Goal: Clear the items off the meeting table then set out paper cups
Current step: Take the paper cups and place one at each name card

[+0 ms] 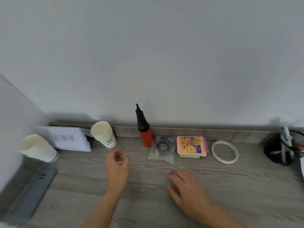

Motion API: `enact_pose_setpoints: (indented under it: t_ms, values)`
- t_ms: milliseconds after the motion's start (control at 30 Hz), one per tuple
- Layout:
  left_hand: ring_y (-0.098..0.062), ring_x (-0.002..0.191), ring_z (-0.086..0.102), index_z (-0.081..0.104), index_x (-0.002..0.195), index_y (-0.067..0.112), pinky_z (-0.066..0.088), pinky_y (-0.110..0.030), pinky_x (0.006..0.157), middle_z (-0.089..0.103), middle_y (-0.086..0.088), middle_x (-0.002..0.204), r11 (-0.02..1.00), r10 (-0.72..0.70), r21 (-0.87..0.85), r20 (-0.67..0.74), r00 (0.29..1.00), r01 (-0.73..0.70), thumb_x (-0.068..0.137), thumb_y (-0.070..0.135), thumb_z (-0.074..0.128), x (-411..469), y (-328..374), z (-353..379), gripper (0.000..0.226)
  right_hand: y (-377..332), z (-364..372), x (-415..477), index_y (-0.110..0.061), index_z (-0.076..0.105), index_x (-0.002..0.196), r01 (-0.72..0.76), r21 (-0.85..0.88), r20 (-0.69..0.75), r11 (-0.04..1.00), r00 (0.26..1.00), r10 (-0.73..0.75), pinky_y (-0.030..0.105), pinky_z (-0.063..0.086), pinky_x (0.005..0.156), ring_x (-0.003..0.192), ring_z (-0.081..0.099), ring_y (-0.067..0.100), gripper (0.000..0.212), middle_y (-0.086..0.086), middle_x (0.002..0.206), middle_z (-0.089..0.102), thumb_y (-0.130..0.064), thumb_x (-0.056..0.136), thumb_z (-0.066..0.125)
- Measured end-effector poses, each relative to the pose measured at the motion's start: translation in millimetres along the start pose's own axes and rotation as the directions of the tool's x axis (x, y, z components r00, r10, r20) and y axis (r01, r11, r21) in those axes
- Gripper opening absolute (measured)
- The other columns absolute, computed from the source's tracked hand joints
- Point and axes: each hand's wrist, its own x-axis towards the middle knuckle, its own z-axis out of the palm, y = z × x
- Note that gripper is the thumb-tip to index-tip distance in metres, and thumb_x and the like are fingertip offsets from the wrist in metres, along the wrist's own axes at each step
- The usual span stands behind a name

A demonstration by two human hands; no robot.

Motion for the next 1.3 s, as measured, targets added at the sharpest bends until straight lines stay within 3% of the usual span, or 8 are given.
enact_pose_setpoints:
  t_ms: [100,267,600,767,867,933,1133,1300]
  values:
    - [-0.030,0.104,0.057,0.048,0.124,0.006,0.047,-0.042,0.093,0.058,-0.014,0.115,0.994,-0.105,-0.021,-0.082,0.991,0.103,0.081,0.014,0.073,32.1,-22.3,-33.6,0.050,-37.8,35.3,15.5,-0.027,0.072,0.103,-0.037,-0.076,0.044,0.996,0.998,0.041,0.035,0.053,0.090,0.105,0.069,0.020,0.033,-0.003,0.113,0.071,-0.046,0.076,0.068]
    - [-0.028,0.128,0.045,0.035,0.141,0.004,0.037,-0.046,0.109,0.045,-0.015,0.140,0.998,-0.041,-0.053,0.009,0.999,0.042,0.071,0.022,0.083,84.6,-34.5,-38.2,0.086,-55.9,73.3,15.8,-0.026,0.072,0.112,-0.153,-0.166,0.050,0.974,0.985,0.163,0.032,0.010,0.112,0.125,0.058,0.026,0.049,0.005,0.129,0.065,-0.054,0.082,0.046]
    - [-0.029,0.108,0.059,0.044,0.122,0.010,0.040,-0.028,0.087,0.062,-0.011,0.120,0.992,0.028,-0.120,0.002,1.000,-0.028,0.061,0.023,0.089,136.4,-42.5,-24.3,0.077,-58.4,73.8,18.9,-0.028,0.068,0.118,-0.177,-0.173,0.023,0.969,0.983,0.184,0.038,0.029,0.107,0.131,0.051,0.019,0.044,-0.003,0.136,0.060,-0.051,0.082,0.058]
    - [-0.008,0.096,0.053,0.046,0.121,0.026,0.042,-0.022,0.081,0.062,0.002,0.113,0.969,0.239,-0.104,0.158,0.958,-0.224,0.058,0.024,0.090,101.2,-36.7,-37.1,0.076,-64.8,70.9,18.9,-0.027,0.067,0.118,-0.197,-0.153,0.014,0.968,0.979,0.201,0.035,0.030,0.108,0.130,0.052,0.016,0.042,-0.005,0.136,0.060,-0.047,0.082,0.062]
    - [-0.001,0.100,0.053,0.045,0.119,0.035,0.041,-0.009,0.083,0.060,0.008,0.114,0.906,0.423,-0.144,0.298,0.855,-0.398,0.058,0.022,0.089,70.0,-26.2,-46.3,0.077,-69.7,64.5,14.3,-0.021,0.069,0.116,-0.298,-0.075,-0.016,0.952,0.955,0.297,0.034,0.036,0.110,0.129,0.052,0.017,0.035,-0.003,0.136,0.059,-0.036,0.085,0.066]
    - [-0.012,0.109,0.055,0.048,0.126,0.024,0.043,-0.022,0.093,0.058,0.003,0.121,0.836,0.541,-0.145,0.386,0.748,-0.529,0.059,0.024,0.088,48.3,-20.2,-50.9,0.078,-76.6,54.6,6.2,-0.019,0.071,0.110,-0.402,0.091,-0.024,0.911,0.914,0.406,0.029,0.042,0.104,0.121,0.056,0.015,0.024,-0.004,0.126,0.064,-0.029,0.089,0.064]
    - [-0.012,0.113,0.050,0.035,0.140,0.027,0.036,-0.024,0.095,0.058,0.003,0.128,0.567,0.704,-0.224,0.631,0.325,-0.793,0.063,0.041,0.078,-33.7,0.7,-62.1,0.089,-108.3,-14.1,-61.6,-0.022,0.073,0.088,-0.436,0.771,-0.107,0.465,0.630,0.769,0.019,0.052,0.063,0.074,0.070,0.021,0.009,0.006,0.076,0.075,-0.015,0.088,0.068]
    - [-0.014,0.102,0.057,0.035,0.136,0.035,0.046,-0.033,0.086,0.060,0.009,0.118,0.407,0.713,-0.363,0.700,0.043,-0.838,0.069,0.057,0.072,-111.6,17.0,-71.2,0.080,-139.2,-47.4,-140.0,-0.029,0.073,0.083,-0.477,0.776,-0.086,0.412,0.567,0.819,0.024,0.054,0.063,0.070,0.066,0.013,0.008,-0.004,0.078,0.074,-0.021,0.081,0.075]
